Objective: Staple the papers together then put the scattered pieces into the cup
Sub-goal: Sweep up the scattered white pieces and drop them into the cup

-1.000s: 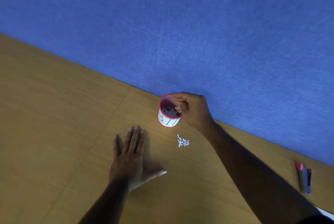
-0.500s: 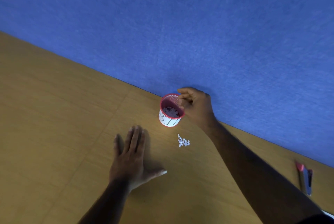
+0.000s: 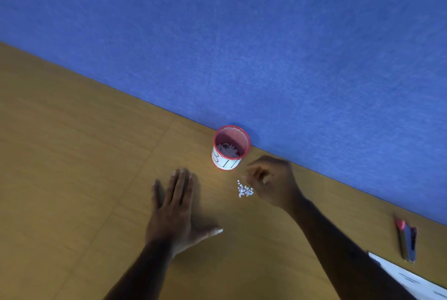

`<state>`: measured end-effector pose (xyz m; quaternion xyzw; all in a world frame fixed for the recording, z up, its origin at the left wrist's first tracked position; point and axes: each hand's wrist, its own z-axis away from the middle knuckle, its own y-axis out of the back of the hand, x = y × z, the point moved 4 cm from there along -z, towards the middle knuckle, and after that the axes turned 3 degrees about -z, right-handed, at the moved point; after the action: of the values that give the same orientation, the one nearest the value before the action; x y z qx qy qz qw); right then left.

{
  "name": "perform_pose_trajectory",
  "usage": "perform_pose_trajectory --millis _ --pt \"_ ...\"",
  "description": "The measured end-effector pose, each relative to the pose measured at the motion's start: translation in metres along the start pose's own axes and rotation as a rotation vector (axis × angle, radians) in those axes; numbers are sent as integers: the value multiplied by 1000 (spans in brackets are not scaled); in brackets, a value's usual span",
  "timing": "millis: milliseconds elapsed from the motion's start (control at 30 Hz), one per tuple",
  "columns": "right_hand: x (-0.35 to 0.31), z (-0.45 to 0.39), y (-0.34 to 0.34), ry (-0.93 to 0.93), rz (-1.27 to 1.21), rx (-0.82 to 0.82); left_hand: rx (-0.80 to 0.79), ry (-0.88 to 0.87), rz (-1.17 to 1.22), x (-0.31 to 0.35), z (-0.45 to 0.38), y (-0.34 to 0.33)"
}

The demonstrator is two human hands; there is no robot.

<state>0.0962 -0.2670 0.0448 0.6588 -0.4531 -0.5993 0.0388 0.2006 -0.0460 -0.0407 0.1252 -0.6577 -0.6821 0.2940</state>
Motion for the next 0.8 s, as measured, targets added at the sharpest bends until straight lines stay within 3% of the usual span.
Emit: perform_pose_trajectory --millis 100,267,367,500,600,667,800 --pt "15 12 -13 79 240 -221 6 -3 9 0 0 0" --pt "27 30 -37 189 433 -272 -1 11 -1 -1 0 -1" --pt "33 47 -60 300 616 -471 1 9 2 -1 0 -2" --pt "38 62 -57 310 674 -598 4 7 -4 -2 0 -1" --pt "41 72 -48 350 630 -524 -1 10 -13 -2 0 0" --pt "40 70 -40 312 522 -358 -4 11 -13 -2 0 0" --pt "30 52 -20 -40 396 26 -5 10 -3 -2 -1 -1"
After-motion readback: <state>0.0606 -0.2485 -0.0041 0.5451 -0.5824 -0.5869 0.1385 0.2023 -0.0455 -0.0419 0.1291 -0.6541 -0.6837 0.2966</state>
